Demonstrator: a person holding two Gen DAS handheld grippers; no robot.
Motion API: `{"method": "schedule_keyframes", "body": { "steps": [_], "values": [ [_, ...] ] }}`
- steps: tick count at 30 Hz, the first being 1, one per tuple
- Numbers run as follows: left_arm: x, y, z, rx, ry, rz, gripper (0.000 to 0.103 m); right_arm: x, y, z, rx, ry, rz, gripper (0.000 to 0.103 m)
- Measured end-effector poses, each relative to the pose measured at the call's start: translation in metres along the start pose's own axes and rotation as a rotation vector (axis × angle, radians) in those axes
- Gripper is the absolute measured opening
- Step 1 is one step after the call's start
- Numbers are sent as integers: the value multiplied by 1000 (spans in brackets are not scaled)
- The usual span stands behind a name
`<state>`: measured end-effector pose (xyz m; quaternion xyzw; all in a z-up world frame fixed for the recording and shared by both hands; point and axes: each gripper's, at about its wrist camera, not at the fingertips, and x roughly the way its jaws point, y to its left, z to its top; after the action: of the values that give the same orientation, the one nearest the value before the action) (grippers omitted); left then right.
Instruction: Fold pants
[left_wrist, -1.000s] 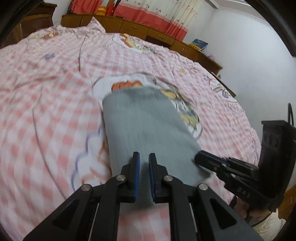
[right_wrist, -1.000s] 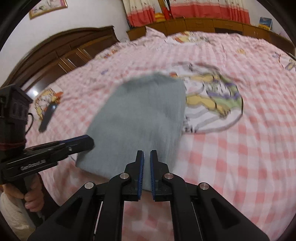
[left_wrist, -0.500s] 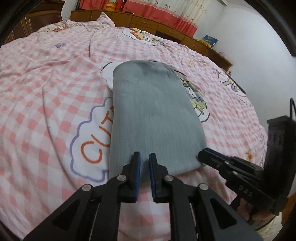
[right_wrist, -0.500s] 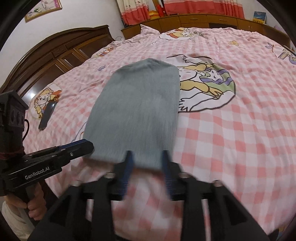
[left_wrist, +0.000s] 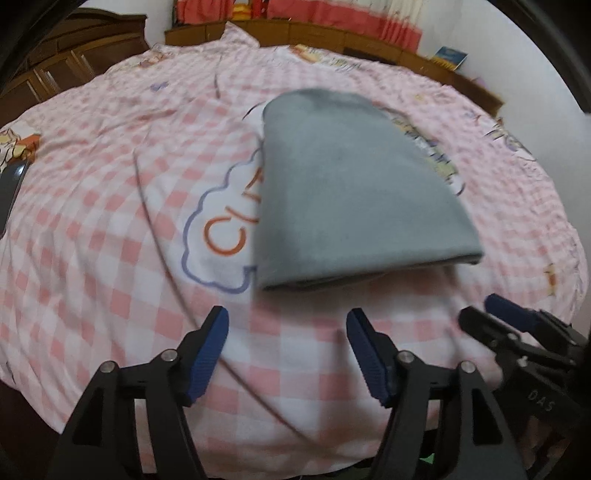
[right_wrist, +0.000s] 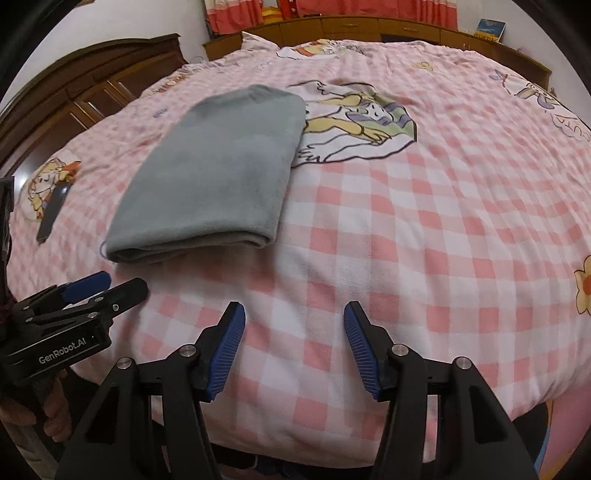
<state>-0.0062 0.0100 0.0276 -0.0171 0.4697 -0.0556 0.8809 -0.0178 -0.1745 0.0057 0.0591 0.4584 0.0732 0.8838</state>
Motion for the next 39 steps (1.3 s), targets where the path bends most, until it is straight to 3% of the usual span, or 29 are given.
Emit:
{"method": "schedule_keyframes", "body": {
  "steps": [7, 20, 39],
  "values": [
    [11, 8, -1, -29, 34, -9, 75, 13, 2, -2, -1, 37, -27, 60],
    [20, -6, -6, 15, 57, 30, 96, 20, 12, -5, -38, 36, -49, 73],
    [26, -5, -7, -6, 73, 58, 100, 22, 10, -5, -18, 30, -33, 75]
  ]
}}
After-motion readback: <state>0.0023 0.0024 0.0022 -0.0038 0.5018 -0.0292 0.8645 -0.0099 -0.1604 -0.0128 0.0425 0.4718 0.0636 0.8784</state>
